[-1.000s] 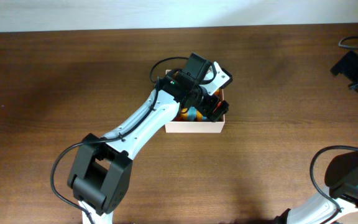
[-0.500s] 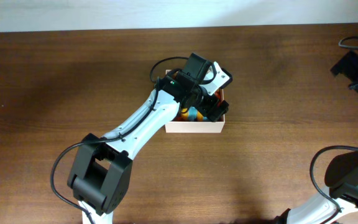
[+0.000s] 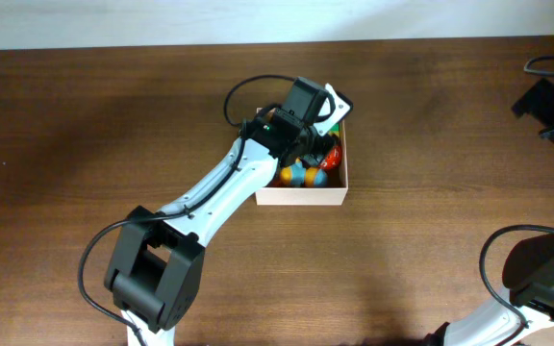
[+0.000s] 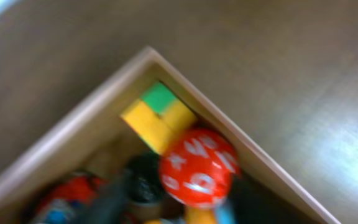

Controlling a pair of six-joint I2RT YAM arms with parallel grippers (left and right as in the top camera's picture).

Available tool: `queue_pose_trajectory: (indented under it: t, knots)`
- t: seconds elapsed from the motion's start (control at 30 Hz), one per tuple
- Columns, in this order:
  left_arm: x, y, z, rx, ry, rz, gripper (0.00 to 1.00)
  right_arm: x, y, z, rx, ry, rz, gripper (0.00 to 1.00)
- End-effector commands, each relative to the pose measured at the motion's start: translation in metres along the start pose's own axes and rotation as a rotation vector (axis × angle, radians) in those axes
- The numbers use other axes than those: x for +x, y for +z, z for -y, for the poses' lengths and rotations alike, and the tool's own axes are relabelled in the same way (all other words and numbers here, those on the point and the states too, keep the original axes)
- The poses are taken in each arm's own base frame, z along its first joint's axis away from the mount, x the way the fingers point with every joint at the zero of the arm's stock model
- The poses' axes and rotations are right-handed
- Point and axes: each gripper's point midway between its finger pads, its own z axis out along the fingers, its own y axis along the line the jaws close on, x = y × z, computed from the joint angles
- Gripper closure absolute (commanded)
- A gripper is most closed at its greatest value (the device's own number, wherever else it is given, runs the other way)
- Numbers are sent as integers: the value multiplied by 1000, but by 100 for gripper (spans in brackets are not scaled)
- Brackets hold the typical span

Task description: Pack container

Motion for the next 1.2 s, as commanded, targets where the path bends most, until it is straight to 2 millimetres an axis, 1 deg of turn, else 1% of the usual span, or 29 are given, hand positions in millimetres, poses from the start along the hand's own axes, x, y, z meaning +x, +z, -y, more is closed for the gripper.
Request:
queue_pose_trajectory:
  t: [0.0,0.07,0.13,0.23,0.27,0.3,0.4,0.6,0.87,1.0,1.1,1.17]
  knots:
    - [-16,-8,-21,-111,6,49,75,-3,-12,-1,-13,8,32,1]
    - [-20,-2,-22,-114,2,70,79,-3,-12,-1,-13,8,32,1]
    - [-19,6,-21,-111,3,72,85,-3,-12,-1,-13,8,32,1]
    - [-8,22,-19,-104,1,42,93,-3,-12,-1,-13,8,32,1]
    - [-1,29,-18,-100,0,21,94,-3,-12,-1,-13,8,32,1]
    - [2,32,-17,-97,0,12,94,-3,-12,-1,-13,8,32,1]
    - [7,38,-15,-81,-16,-2,94,-3,-12,-1,-13,8,32,1]
    - [15,45,-14,-77,-24,-25,94,-3,-12,-1,-13,8,32,1]
    - [15,47,-1,-9,-23,-22,94,-3,-12,-1,-13,8,32,2]
    - [24,46,9,39,-25,-56,94,-3,-12,-1,-13,8,32,1]
    - [32,46,13,49,-24,-91,94,-3,-12,-1,-13,8,32,1]
    - [34,46,13,50,-25,-99,94,-3,-12,-1,-13,8,32,1]
